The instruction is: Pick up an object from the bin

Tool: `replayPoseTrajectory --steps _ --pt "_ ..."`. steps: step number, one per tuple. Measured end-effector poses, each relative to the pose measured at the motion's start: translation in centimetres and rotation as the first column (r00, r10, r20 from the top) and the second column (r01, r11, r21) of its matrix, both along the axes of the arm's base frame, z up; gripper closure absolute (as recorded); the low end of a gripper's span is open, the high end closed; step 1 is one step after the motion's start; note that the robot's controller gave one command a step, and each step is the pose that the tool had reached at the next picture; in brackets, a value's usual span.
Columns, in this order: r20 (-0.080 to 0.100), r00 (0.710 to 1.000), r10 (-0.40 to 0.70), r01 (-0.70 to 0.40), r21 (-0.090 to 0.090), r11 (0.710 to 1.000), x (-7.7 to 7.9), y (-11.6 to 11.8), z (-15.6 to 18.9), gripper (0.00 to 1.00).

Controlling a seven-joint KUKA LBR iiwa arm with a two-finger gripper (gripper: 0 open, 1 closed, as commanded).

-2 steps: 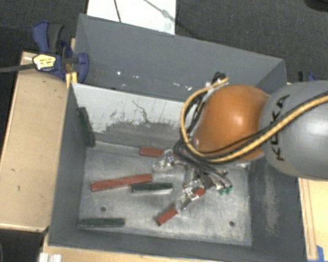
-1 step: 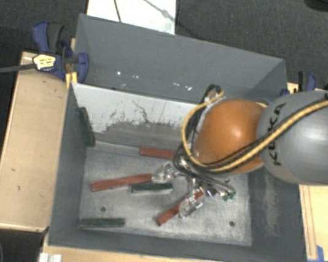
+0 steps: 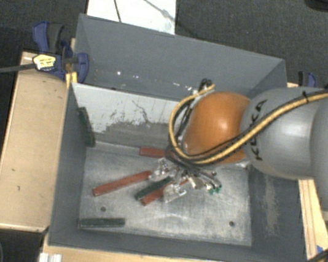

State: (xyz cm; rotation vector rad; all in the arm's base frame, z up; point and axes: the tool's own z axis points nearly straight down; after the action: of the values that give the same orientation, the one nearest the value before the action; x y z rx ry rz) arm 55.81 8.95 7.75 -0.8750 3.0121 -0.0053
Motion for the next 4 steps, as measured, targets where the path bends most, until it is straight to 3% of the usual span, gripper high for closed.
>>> replayPoseTrajectory --steps 3,4 --pt "-0.003 1.000 -0.002 0.002 0.002 1.000 -0.2 0.0 0.4 1.00" --pt "-0.006 1.000 -0.002 0.002 0.003 1.000 -0.2 0.0 2.0 1.00"
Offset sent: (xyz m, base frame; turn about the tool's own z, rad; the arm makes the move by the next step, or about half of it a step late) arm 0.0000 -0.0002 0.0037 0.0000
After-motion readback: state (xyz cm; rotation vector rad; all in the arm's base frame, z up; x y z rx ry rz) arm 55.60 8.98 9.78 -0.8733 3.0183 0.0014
